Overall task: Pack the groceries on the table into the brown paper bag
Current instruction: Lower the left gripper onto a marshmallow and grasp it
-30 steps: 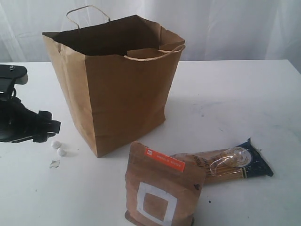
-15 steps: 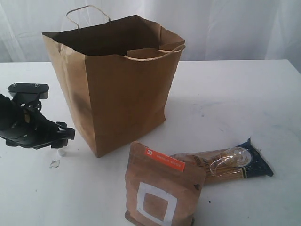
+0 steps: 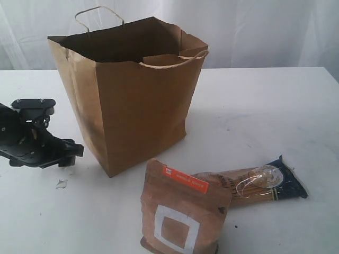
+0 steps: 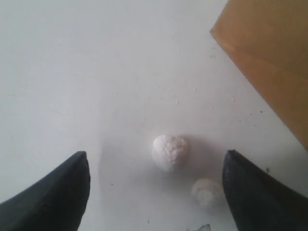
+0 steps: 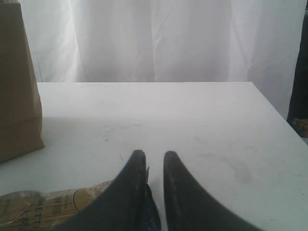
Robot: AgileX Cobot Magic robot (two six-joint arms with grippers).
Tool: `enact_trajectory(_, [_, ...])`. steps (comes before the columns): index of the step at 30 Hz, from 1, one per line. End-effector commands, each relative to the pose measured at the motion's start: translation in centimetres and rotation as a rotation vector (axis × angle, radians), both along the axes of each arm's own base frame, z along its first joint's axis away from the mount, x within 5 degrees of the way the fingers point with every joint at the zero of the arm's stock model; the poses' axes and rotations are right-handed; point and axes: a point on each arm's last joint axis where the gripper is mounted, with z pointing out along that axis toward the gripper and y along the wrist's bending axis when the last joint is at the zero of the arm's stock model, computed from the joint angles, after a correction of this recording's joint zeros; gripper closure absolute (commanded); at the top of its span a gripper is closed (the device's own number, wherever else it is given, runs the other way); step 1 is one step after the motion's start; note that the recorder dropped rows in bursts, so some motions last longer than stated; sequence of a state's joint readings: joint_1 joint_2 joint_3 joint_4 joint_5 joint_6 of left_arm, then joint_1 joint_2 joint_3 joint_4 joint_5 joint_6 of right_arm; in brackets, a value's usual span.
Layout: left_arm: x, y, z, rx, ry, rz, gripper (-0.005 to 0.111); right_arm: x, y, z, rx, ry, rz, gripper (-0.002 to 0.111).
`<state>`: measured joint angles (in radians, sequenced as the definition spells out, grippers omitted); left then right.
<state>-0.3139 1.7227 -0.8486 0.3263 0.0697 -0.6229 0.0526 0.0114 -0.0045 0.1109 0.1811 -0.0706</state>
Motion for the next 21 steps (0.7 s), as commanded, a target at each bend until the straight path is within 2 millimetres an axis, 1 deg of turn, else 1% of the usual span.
enact_trajectory(1, [0.1, 0.1, -0.6, 0.000, 0.020, 0.012, 0.031, 0.0, 0.0, 0.0, -0.001, -0.015, -0.004, 0.094])
enact_trajectory(4, [0.3, 0.2, -1.2, -0.002, 0.024, 0.018, 0.033, 0.0, 0.0, 0.0, -0.001, -0.015, -0.004, 0.094])
enact_trajectory(10, [0.6, 0.1, -2.0, -0.008, 0.024, 0.013, 0.033, 0.0, 0.0, 0.0, -0.001, -0.015, -0.004, 0.094])
enact_trajectory(17, [0.7, 0.0, -2.4, -0.015, 0.030, 0.019, 0.033, 0.0, 0.0, 0.0, -0.001, -0.015, -0.004, 0.094])
enact_trajectory(19, [0.6, 0.1, -2.5, -0.009, 0.046, 0.027, 0.036, 0.0, 0.0, 0.0, -0.001, -0.015, -0.004, 0.094])
enact_trajectory(21, [0.4, 0.2, -2.6, -0.004, 0.071, 0.048, 0.044, 0.0, 0.0, 0.0, -0.001, -0.015, -0.004, 0.094])
